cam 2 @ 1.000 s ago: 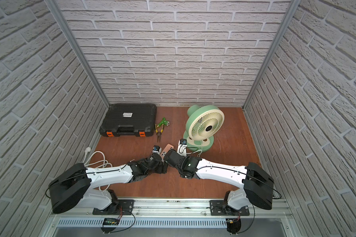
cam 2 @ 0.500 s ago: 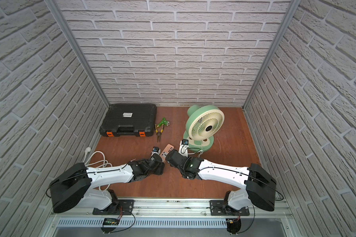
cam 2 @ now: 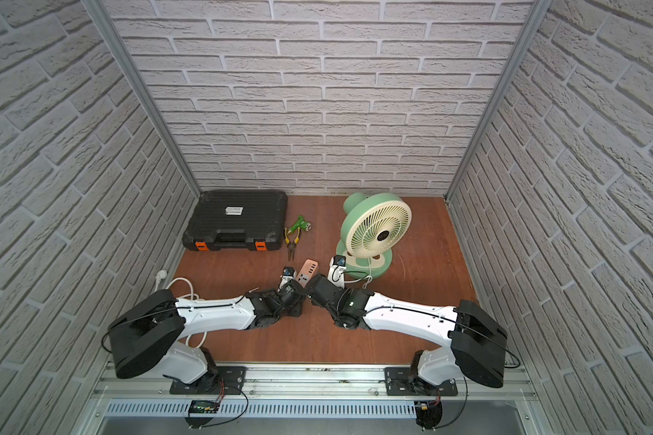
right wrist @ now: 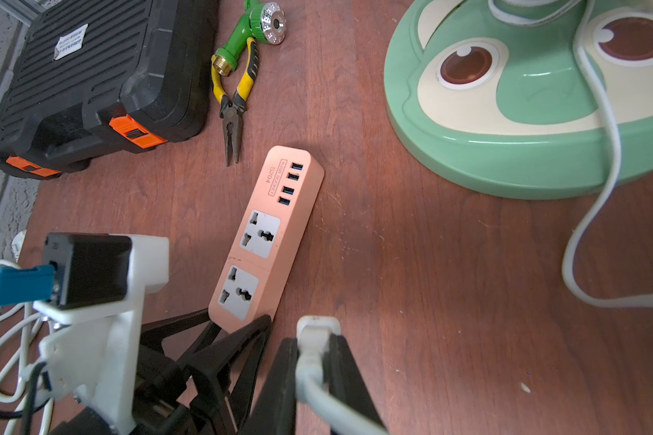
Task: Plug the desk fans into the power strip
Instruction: Adjust the socket at the center of the board, then insert the plug into the socket.
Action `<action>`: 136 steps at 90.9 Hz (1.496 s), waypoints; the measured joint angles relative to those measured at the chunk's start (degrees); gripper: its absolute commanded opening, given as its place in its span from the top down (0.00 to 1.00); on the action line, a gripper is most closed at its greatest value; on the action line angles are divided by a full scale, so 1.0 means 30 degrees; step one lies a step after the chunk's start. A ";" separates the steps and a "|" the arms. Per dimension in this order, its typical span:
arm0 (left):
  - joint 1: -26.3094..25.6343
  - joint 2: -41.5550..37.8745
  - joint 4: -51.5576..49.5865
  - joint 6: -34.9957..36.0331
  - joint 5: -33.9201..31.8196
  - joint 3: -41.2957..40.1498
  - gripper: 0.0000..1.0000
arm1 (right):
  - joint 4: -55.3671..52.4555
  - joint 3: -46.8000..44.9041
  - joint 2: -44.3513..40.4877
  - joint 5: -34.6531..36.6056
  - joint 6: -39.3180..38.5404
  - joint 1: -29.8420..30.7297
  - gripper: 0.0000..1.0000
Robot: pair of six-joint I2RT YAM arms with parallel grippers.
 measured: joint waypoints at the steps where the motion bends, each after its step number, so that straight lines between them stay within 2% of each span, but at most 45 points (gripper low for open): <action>1: -0.0015 0.0044 0.0058 -0.0095 -0.0022 0.0007 0.81 | 0.0051 -0.0007 0.0000 -0.0007 0.0000 -0.0007 0.97; 8: -0.0153 0.0255 0.0525 -0.0634 -0.0087 0.0015 0.80 | 0.0561 -0.0146 0.0000 -0.0036 -0.0015 -0.0036 0.98; 12: -0.0211 0.0386 0.0845 -0.0874 -0.0138 0.0015 0.75 | 0.0896 -0.0270 0.0007 -0.0044 -0.0036 -0.0044 0.97; 24: -0.0444 0.0721 0.2018 -0.1501 -0.0080 -0.0022 0.38 | 0.1938 -0.0372 0.0495 0.0000 -0.0211 -0.0051 0.98; 33: -0.0488 0.0612 0.2776 -0.1880 0.0160 -0.0386 0.24 | 0.2470 -0.0372 0.1209 0.0051 -0.0321 -0.0051 0.97; 54: -0.0073 -0.1457 0.2929 -0.2106 0.0634 -0.1632 0.10 | 0.3075 -0.0044 0.2317 0.0015 -0.0583 -0.0138 0.97; 62: 0.0219 -0.2441 0.2863 -0.2062 0.0699 -0.1909 0.08 | 0.3271 0.0321 0.2718 -0.0073 -0.0597 -0.0277 0.98; 72: 0.0590 -0.3687 0.2900 -0.1923 0.0896 -0.2433 0.12 | 0.3366 0.0765 0.3118 -0.0197 -0.0597 -0.0474 0.97; 101: 0.2069 -0.6462 0.2965 -0.1778 0.1982 -0.5049 0.37 | 0.2907 0.3104 0.5115 -0.0328 -0.0605 -0.0809 0.97; 118: 0.2040 -0.6659 0.3359 -0.1778 0.2900 -0.5770 0.53 | 0.2623 0.3854 0.5909 -0.0372 -0.0597 -0.0816 0.98; 136: 0.1989 -0.5537 0.4554 -0.2062 0.3359 -0.6105 0.67 | 0.2193 0.3920 0.6331 -0.0364 -0.0568 -0.0838 0.97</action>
